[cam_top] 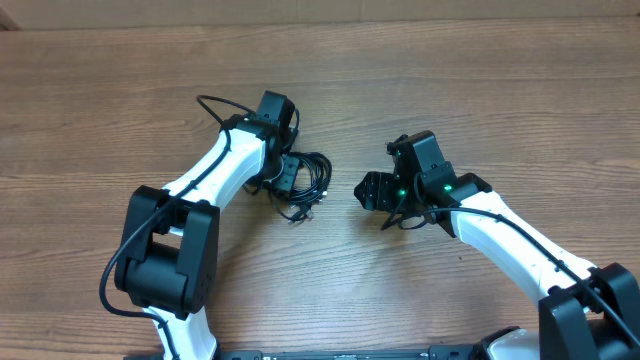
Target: Untangle cables
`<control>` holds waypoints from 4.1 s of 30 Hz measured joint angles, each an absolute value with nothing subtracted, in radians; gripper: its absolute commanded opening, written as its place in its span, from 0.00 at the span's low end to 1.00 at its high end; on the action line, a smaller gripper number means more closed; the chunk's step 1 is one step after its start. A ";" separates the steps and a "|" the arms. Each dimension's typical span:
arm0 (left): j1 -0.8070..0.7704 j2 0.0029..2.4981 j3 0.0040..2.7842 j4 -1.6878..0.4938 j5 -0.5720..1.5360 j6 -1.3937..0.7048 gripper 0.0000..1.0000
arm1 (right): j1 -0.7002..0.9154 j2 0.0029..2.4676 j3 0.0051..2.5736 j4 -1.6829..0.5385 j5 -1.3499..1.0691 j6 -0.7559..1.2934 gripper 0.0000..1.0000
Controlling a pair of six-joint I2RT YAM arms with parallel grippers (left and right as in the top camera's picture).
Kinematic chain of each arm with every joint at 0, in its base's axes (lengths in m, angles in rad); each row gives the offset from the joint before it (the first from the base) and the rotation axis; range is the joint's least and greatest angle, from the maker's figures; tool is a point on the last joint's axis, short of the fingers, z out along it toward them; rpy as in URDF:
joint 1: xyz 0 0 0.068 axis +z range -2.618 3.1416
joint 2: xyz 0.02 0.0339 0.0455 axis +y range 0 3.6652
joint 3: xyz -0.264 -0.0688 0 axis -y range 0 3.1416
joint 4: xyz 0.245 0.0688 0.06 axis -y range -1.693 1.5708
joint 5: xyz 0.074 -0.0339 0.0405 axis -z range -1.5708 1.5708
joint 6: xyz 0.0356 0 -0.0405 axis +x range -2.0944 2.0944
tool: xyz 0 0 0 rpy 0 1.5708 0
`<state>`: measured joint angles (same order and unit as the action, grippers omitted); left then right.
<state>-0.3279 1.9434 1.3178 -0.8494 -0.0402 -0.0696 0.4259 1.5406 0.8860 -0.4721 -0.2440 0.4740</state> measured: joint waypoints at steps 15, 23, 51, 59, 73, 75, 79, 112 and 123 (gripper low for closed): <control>-0.223 1.690 1.422 -1.195 0.015 -0.291 0.71 | 0.426 1.541 0.886 -0.472 -0.228 0.473 0.73; -0.208 1.706 1.418 -1.072 0.030 -0.368 0.72 | 0.426 1.541 0.886 -0.472 -0.228 0.473 0.73; -0.255 1.925 1.416 -0.875 -0.065 -0.247 0.04 | 0.426 1.541 0.886 -0.489 -0.228 0.474 0.74; -0.250 1.925 1.443 -0.993 -0.191 -0.273 0.05 | 0.426 1.541 0.886 -0.490 -0.228 0.474 0.74; -0.192 1.736 1.630 -1.297 -0.273 -0.399 0.25 | 0.426 1.541 0.886 -0.490 -0.228 0.474 0.74; -0.192 1.732 1.630 -1.376 -0.274 -0.420 0.47 | 0.426 1.541 0.886 -0.490 -0.228 0.474 0.74; -0.191 1.734 1.626 -1.419 -0.271 -0.443 0.65 | 0.426 1.541 0.886 -0.489 -0.228 0.473 0.74; -0.188 2.078 1.468 -0.864 0.138 -0.440 0.54 | 0.426 1.541 0.886 -0.525 -0.205 0.474 0.77; -0.188 2.082 1.465 -0.796 0.143 -0.443 0.25 | 0.426 1.541 0.886 -0.526 -0.204 0.473 0.78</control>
